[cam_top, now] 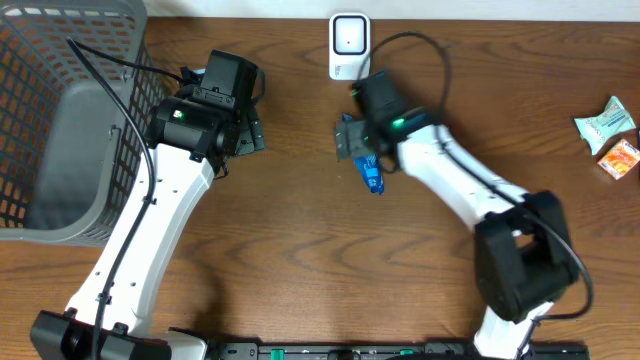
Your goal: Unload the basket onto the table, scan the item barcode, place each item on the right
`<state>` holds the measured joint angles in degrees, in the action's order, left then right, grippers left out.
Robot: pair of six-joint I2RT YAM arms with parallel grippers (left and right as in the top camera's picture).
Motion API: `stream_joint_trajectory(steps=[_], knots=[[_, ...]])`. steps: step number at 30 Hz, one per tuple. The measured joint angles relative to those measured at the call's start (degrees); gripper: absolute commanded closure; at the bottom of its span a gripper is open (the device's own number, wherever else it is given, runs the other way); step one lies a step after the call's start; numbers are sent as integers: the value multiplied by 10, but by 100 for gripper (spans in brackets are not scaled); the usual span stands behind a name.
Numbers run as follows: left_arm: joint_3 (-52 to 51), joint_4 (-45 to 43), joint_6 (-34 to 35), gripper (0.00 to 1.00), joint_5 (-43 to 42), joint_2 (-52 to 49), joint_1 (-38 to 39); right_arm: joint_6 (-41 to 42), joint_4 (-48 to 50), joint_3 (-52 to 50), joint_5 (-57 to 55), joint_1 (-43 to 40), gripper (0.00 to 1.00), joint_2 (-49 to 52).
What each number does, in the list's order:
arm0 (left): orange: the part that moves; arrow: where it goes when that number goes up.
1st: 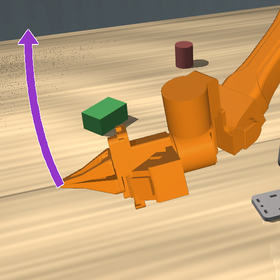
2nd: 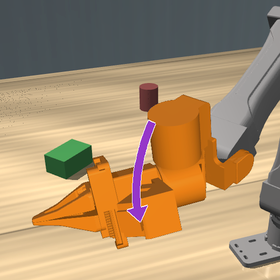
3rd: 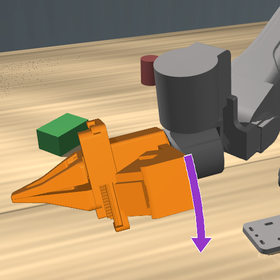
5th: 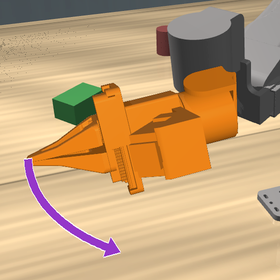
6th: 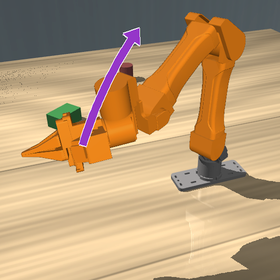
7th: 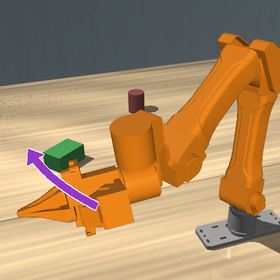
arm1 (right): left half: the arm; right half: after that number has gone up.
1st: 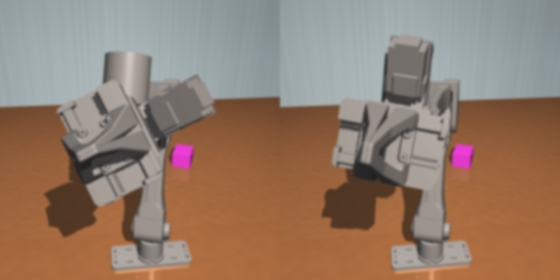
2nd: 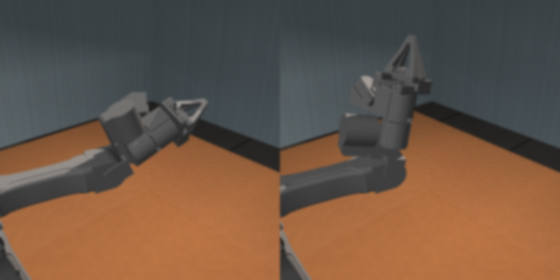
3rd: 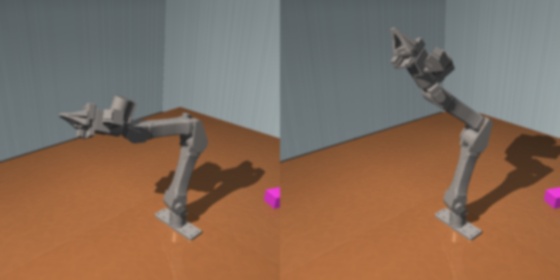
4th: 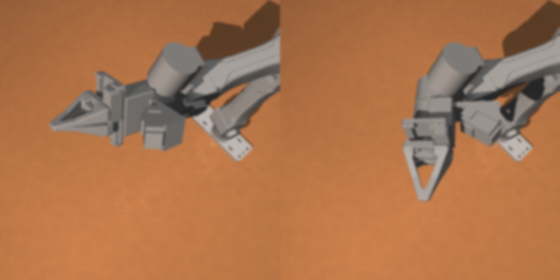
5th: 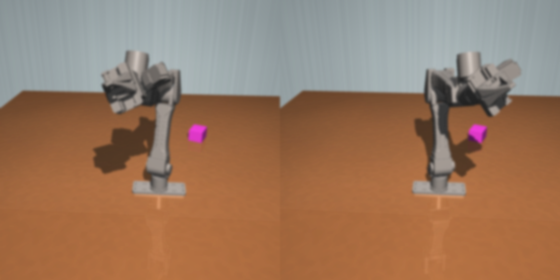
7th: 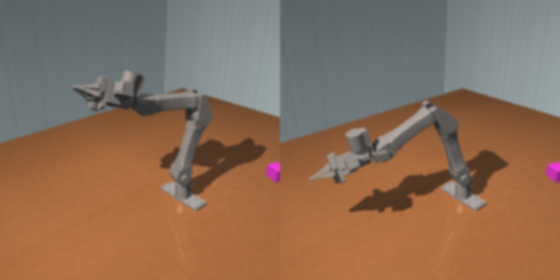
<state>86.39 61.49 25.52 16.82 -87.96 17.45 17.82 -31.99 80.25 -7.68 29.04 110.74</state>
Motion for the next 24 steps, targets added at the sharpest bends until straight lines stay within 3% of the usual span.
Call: stream_joint_trajectory(steps=[6, 11, 14, 16, 18, 23, 24], knots=[[0, 0, 0, 2, 0, 0, 0, -21, 23, 0, -79, 44, 11, 43], [0, 0, 0, 2, 0, 0, 0, -37, 30, 0, -137, 64, 11, 82], [0, 0, 0, 2, 0, 0, 0, -41, 33, 3, -190, 73, 20, 98], [0, 0, 0, 2, 0, 0, 0, -45, 32, 3, -217, 77, 30, 104], [0, 0, 0, 2, 0, 0, 0, -46, 33, 4, -233, 76, 56, 108], [0, 0, 0, 2, 0, 0, 0, -33, 28, 3, -250, 54, 95, 119], [0, 0, 0, 2, 0, 0, 0, -31, 27, 4, -248, 48, 99, 119]])
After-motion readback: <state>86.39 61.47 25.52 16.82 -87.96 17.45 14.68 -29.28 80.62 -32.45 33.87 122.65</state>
